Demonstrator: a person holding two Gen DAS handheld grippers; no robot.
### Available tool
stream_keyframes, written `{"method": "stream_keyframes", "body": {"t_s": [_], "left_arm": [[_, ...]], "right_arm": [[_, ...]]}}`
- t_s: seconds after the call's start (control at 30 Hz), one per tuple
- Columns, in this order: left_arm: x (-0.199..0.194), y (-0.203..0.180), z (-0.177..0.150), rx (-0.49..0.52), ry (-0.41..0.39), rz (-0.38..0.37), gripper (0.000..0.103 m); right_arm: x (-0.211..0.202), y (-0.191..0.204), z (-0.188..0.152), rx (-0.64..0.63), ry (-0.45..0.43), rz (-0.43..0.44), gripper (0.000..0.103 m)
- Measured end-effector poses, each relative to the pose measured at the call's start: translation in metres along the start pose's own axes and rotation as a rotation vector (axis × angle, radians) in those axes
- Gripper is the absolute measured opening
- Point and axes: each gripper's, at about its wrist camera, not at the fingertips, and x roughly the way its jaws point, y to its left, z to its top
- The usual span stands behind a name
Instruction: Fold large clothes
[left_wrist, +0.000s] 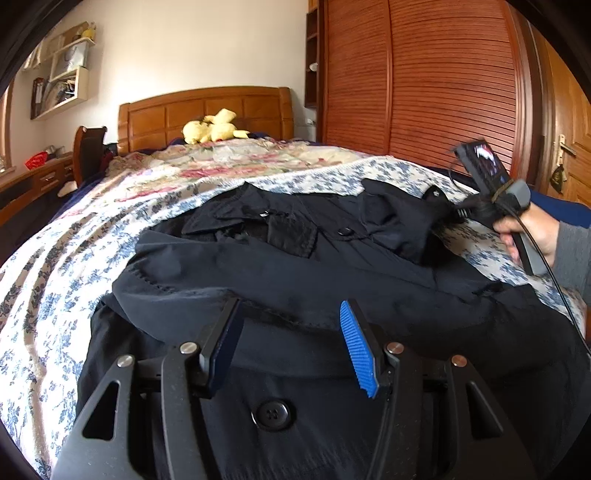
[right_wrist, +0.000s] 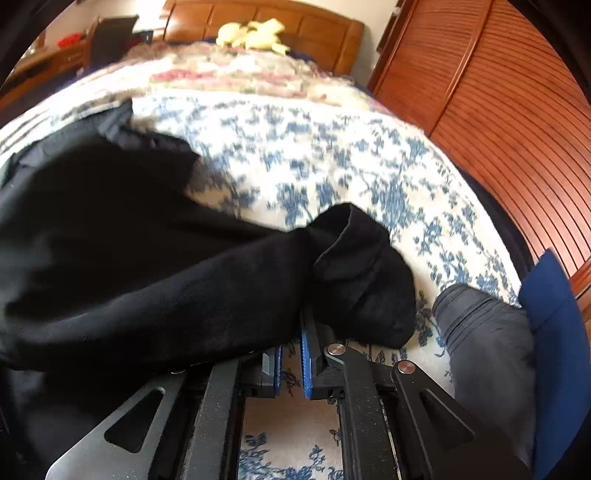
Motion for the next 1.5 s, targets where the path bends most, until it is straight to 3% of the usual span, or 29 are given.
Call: {"method": "stream_keyframes", "body": {"t_s": [0.37,0.6,0.77,1.0,1.07,1.1,1.13,1.5], "left_arm": [[-0.056,0.009,-0.005,-0.003,-0.013,0.008,0.054],[-0.094,0.027,-0.003,-0.032,-0.058,0.047,0.054],[-0.117,0.038,-0.006,-0.039,-0.079,0.077,0.054],[-0.136,0.05,-0.015,-0.047,-0.081,0.11,0.054],[-0.139,0.051,-0.017,-0.051,-0.074,0.113,0.054],[-0.14,0.05,-0.018,-0.05,-0.071,0.113,0.054],[-0.142,0.049,-0.018,-0.049,-0.072,0.11,0.054],[-0.132,0.023,-0.019,-0.031,-0.056,0.047,0.054]], "right_arm": [[-0.108,0.051,0.035,-0.09,-0.236,0.068,0.004],[-0.18,0.108,0.045,-0.147,-0.377,0.213,0.004],[-0.218,0.143,0.034,-0.172,-0.439,0.321,0.004],[-0.225,0.176,0.0,-0.178,-0.358,0.397,0.018],[-0.221,0.177,-0.012,-0.167,-0.312,0.415,0.033],[-0.22,0.178,-0.019,-0.159,-0.294,0.426,0.048],[-0.22,0.177,-0.026,-0.15,-0.28,0.432,0.052],[-0.212,0.145,-0.103,-0.079,-0.185,0.42,0.053]]}}
